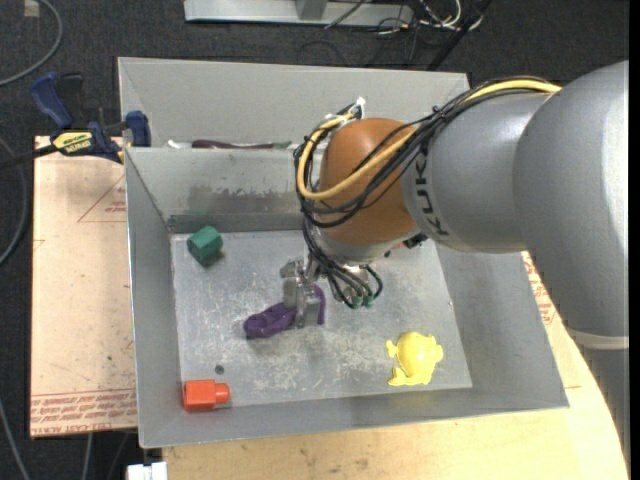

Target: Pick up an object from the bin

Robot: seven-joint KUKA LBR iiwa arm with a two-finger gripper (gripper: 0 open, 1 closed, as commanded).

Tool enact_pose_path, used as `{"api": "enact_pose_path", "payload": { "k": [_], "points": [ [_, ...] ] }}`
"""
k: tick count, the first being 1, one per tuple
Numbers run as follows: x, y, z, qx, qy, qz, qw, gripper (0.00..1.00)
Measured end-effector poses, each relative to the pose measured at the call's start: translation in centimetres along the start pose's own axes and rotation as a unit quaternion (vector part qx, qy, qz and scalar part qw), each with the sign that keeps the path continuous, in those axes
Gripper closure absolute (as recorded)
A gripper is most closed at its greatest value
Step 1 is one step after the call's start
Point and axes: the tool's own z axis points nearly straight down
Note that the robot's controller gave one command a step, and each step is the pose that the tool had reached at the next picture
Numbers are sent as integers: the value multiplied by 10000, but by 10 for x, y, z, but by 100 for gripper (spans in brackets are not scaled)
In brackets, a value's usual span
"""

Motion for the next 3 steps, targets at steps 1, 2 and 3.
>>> {"api": "enact_pose_path", "payload": {
  "k": [1, 2, 3],
  "points": [
    [-2, 0, -12, 0, -36, 0, 10000, 100],
    [0, 0, -22, -1, 2, 2, 10000, 100],
    [1, 0, -45, 0, 21, 2, 10000, 100]
  ]
}}
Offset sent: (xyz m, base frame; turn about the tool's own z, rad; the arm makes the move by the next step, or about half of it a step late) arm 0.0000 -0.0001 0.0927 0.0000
